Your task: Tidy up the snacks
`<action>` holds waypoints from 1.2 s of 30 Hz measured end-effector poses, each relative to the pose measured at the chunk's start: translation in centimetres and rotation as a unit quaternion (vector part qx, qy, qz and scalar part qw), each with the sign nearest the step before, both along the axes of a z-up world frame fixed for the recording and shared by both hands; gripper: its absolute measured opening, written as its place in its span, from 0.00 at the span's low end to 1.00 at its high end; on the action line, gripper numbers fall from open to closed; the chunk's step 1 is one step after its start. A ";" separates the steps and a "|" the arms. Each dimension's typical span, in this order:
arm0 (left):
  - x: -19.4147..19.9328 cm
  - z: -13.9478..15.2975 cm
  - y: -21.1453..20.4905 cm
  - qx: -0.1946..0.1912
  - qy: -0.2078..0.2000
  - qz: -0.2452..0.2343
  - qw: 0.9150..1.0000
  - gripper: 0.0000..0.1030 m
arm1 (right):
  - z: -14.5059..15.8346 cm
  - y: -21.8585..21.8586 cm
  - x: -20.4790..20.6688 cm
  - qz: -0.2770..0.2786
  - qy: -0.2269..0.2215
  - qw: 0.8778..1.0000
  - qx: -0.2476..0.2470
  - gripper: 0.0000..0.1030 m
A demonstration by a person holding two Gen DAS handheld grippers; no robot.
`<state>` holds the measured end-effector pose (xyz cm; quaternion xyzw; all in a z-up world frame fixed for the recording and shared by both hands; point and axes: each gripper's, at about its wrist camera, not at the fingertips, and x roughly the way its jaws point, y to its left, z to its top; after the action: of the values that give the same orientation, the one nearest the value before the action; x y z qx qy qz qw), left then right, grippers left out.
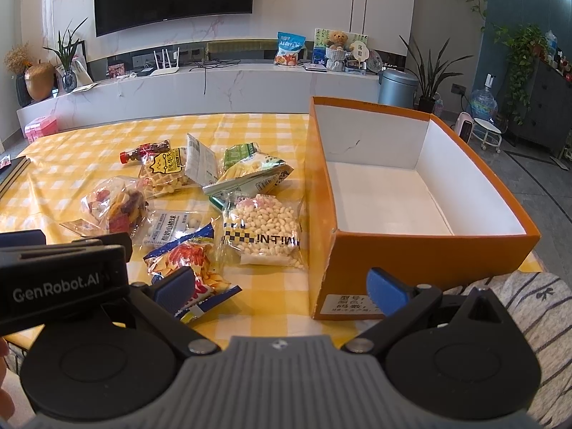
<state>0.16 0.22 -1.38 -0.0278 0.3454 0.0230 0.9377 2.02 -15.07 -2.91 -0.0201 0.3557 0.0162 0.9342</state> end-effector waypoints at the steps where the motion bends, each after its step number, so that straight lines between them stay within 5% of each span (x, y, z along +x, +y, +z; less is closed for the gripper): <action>1: 0.0 0.0 0.0 0.000 0.000 0.000 1.000 0.98 | 0.0 0.0 0.0 0.000 0.000 1.000 0.000 0.97; 13: 0.1 0.2 1.6 -0.013 0.001 -0.005 1.000 0.98 | 0.7 1.3 -0.9 0.022 -0.030 0.999 -0.027 0.97; 17: 0.3 0.6 2.7 -0.007 -0.002 0.005 1.000 0.98 | 1.2 1.7 -1.2 0.042 -0.031 0.999 0.012 0.97; 33: 1.5 -0.5 5.8 -0.031 0.013 0.013 0.999 0.98 | -2.4 4.1 1.0 0.019 0.026 0.997 0.073 0.95; 36: 1.8 -0.9 6.4 -0.034 0.016 0.019 0.999 0.98 | -3.8 4.8 2.1 0.020 0.062 0.995 0.071 0.81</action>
<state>1.92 6.64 -2.31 -0.0662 0.3600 0.0291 0.9301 4.07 -10.23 -6.67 0.0406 0.4103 0.0610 0.9090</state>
